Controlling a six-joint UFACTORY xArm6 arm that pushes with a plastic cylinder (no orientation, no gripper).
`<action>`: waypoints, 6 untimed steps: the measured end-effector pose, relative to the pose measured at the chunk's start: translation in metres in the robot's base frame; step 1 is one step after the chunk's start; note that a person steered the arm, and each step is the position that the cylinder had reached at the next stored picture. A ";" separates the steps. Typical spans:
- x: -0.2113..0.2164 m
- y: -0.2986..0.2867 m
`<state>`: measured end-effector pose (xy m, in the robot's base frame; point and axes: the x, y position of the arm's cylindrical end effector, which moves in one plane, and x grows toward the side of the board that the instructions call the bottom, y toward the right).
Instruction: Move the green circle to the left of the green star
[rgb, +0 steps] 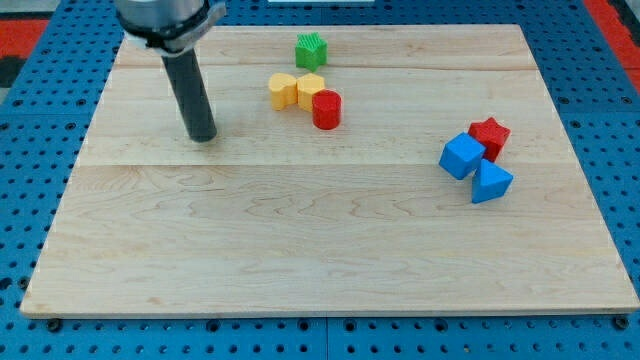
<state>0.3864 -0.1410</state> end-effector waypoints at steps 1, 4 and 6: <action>0.003 -0.029; -0.098 0.025; -0.118 0.033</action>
<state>0.2679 -0.1083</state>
